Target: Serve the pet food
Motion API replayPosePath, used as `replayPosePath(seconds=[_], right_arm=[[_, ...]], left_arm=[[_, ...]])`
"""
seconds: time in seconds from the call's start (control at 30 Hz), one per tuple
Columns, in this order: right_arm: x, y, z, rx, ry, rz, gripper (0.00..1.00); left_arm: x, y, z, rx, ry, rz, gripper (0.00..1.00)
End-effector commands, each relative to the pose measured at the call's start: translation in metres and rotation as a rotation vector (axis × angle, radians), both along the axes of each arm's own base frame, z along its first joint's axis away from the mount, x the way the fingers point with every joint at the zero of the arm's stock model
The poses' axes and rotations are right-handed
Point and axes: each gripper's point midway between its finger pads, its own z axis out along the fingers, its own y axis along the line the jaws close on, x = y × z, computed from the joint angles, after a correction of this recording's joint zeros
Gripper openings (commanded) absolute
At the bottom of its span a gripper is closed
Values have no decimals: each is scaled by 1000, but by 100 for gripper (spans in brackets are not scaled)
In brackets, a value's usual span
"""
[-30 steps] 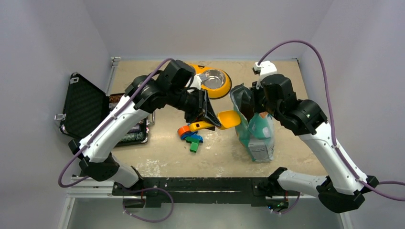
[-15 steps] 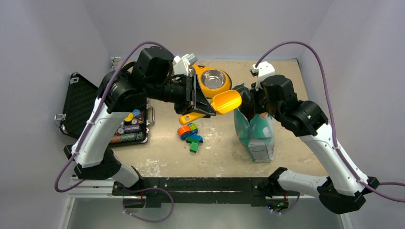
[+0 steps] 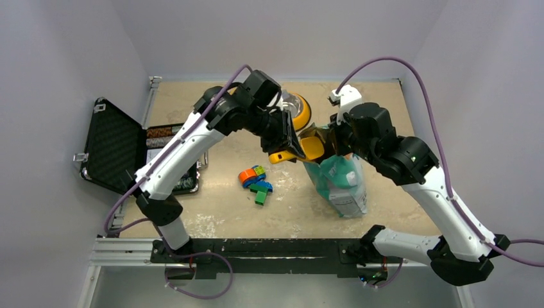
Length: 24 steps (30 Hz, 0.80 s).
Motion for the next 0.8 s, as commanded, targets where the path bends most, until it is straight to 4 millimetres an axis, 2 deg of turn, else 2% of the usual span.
replayPosePath(seconds=[0.0,0.07,0.2,0.3,0.4,0.47,0.53,0.63,0.77], right_arm=[[4,41,49,152,-158,124,0],[2,55,43,147,-142,149,0],[-10,93,26,166,-84,221,0],[-20,120,14,167,-54,268,0],[-21,142,5,126,-31,258,0],[-17,148,5,109,-29,216,0],[-12,151,4,116,-11,158,0],[-8,154,-1,128,35,84,0],[-6,154,-25,111,116,21,0]], left_arm=[[-29,57,-41,206,24,-26,0],[-38,71,-60,212,40,-39,0],[-57,82,-98,87,146,-56,0],[-62,88,-115,6,205,-45,0],[-62,112,-127,66,224,13,0],[-57,128,-135,110,236,71,0],[-48,130,-144,84,289,126,0],[-23,108,-160,15,320,125,0],[13,88,-203,76,304,96,0]])
